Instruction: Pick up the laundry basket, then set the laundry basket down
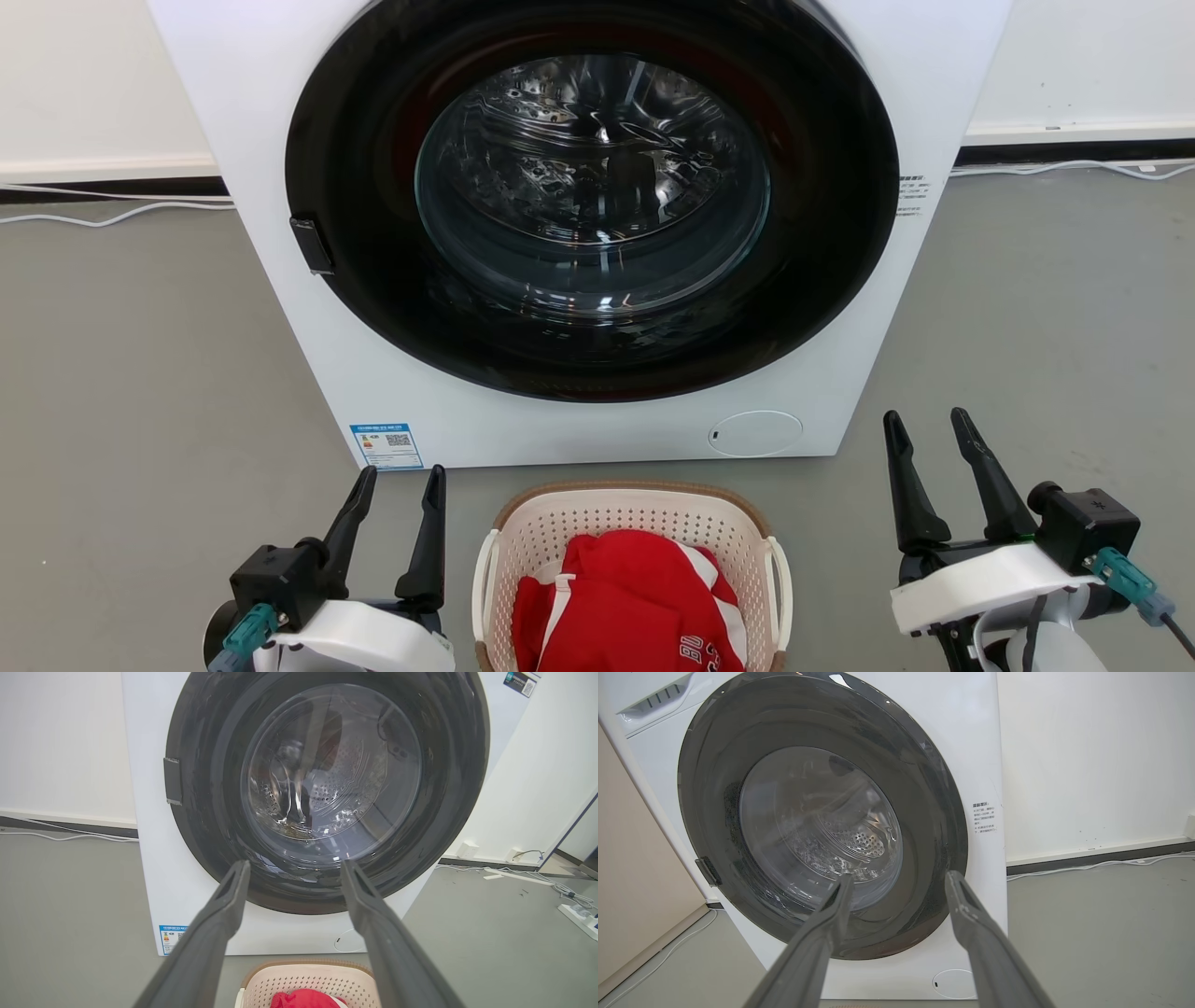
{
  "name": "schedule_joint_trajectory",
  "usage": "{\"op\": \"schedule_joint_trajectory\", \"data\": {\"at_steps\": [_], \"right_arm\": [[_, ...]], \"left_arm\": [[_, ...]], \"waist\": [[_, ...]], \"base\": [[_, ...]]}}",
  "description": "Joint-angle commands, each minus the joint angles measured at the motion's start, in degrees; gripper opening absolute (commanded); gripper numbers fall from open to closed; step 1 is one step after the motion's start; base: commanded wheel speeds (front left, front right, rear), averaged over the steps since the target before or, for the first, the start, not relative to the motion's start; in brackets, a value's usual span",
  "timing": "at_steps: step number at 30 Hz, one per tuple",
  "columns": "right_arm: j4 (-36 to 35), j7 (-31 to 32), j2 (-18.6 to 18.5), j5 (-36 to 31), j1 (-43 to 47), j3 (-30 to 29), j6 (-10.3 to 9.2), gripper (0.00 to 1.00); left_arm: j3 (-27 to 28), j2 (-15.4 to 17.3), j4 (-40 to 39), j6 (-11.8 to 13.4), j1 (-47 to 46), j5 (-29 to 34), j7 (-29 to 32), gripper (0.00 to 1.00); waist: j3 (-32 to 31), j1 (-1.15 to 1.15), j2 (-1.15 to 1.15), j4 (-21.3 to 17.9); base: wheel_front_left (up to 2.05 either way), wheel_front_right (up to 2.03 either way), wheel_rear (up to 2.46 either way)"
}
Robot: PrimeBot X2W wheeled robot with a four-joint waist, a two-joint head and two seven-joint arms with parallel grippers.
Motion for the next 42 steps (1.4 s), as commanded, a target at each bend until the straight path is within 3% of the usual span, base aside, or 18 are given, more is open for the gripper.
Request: {"op": "schedule_joint_trajectory", "data": {"at_steps": [1, 19, 20, 29, 42], "right_arm": [[-1.6, -0.4, -0.2, -0.3, -0.7, 1.1, 0.36, 1.0], [-1.1, -0.4, -0.4, 0.2, -1.1, 1.6, 0.36, 1.0], [0.3, 0.0, 0.0, 0.0, 0.0, 0.3, 0.0, 0.0], [1.4, 1.3, 0.4, 4.1, 0.6, -0.2, -0.03, 0.0], [0.9, 3.2, 0.6, 11.5, 0.6, -0.9, 0.01, 0.0]], "left_arm": [[1.6, 0.5, -1.4, 0.5, -1.8, 0.0, -0.3, 1.0], [0.9, 0.5, -1.4, 0.6, -2.0, -0.7, -0.3, 1.0], [-0.5, 0.0, 0.1, 0.4, 0.0, -0.6, 0.0, 0.0], [0.2, -0.2, 1.8, 0.3, 0.1, -4.7, 1.2, 0.0], [1.4, -0.1, 1.8, 0.0, -0.4, -11.9, 3.2, 0.0]], "waist": [[0.0, 0.0, 0.0, -0.1], [0.2, 0.0, 0.0, -0.3], [0.2, 0.0, 0.0, -0.3], [0.1, 0.13, 0.0, -0.3], [0.2, 0.0, 0.0, -0.1]], "base": [[0.0, 0.0, 0.0], [0.0, 0.0, 0.0], [0.0, 0.0, 0.0], [0.0, 0.0, 0.0], [0.0, 0.0, 0.0]]}}
